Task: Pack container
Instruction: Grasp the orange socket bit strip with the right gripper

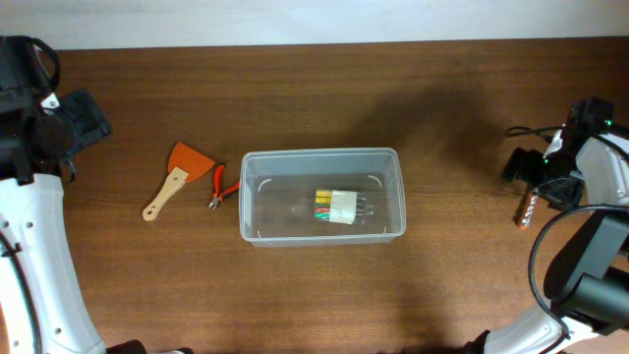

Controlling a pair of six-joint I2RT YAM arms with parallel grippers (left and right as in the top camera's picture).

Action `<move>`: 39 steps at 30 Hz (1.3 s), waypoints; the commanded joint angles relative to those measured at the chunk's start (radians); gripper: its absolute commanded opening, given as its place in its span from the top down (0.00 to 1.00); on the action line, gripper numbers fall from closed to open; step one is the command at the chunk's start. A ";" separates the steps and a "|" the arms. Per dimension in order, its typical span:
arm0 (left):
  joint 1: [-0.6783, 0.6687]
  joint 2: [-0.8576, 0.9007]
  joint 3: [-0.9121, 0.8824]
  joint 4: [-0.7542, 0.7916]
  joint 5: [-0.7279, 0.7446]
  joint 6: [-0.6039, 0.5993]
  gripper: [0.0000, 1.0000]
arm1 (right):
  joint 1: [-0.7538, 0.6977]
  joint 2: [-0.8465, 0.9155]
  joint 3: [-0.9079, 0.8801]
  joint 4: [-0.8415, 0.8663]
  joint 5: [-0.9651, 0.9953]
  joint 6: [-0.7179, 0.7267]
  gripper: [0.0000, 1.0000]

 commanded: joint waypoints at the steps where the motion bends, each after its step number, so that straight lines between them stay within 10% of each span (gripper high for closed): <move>1: 0.003 0.003 0.001 -0.006 0.008 -0.006 0.21 | -0.035 0.020 -0.007 0.019 -0.002 -0.003 0.01; 30: 0.003 0.004 0.001 -0.014 0.011 -0.006 0.21 | -0.071 0.211 -0.025 0.105 -0.002 -0.030 0.02; 39: 0.003 0.003 0.001 -0.017 0.012 -0.006 0.21 | -0.071 0.211 -0.025 0.098 -0.002 -0.030 0.62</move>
